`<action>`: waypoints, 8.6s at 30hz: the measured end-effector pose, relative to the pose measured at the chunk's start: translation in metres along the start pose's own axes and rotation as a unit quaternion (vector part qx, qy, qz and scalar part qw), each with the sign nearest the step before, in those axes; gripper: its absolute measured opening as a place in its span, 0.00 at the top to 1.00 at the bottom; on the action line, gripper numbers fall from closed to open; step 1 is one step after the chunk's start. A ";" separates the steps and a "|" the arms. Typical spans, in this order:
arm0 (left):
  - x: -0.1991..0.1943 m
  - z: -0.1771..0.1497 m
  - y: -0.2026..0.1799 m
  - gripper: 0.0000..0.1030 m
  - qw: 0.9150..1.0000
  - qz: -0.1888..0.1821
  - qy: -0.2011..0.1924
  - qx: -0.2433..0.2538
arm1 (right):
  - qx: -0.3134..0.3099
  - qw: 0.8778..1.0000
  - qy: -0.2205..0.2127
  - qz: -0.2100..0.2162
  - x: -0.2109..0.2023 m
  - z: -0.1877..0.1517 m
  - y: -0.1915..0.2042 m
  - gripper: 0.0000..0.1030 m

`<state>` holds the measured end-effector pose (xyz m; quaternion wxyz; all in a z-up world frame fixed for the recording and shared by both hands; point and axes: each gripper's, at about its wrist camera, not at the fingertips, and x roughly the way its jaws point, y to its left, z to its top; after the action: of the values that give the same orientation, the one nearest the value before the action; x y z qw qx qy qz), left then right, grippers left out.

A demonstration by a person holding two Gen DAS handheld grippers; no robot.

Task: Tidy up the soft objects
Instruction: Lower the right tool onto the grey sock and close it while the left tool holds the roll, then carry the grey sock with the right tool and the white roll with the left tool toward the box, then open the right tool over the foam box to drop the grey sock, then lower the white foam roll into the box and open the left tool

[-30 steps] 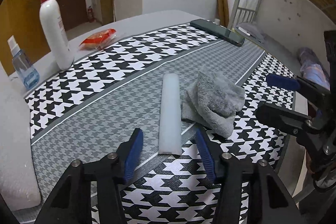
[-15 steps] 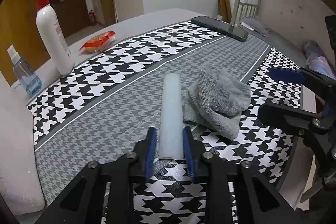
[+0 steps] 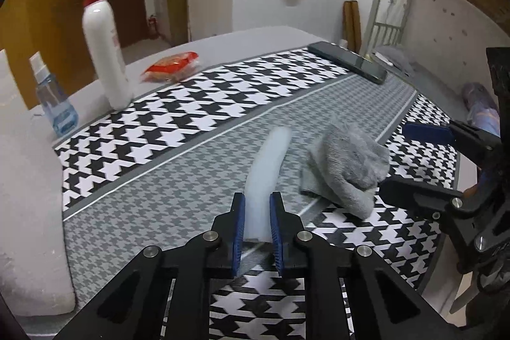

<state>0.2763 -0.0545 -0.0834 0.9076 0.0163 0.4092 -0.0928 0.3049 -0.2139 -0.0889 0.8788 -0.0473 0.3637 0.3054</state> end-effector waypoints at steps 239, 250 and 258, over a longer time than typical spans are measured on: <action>-0.289 -0.101 0.179 0.84 0.924 0.233 -0.259 -0.159 | -0.141 0.976 -0.110 0.122 0.000 0.128 0.290 0.22; -0.276 -0.073 0.175 0.84 0.934 0.209 -0.253 -0.144 | -0.128 0.977 -0.129 0.114 -0.020 0.119 0.259 0.20; -0.258 -0.049 0.169 0.84 0.943 0.191 -0.238 -0.130 | -0.115 0.977 -0.136 0.115 -0.032 0.108 0.235 0.18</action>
<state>0.1043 0.1568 0.0685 0.9735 -0.0462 0.1788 0.1351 0.2192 -0.0066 0.0441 0.8680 -0.0639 0.2060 0.4473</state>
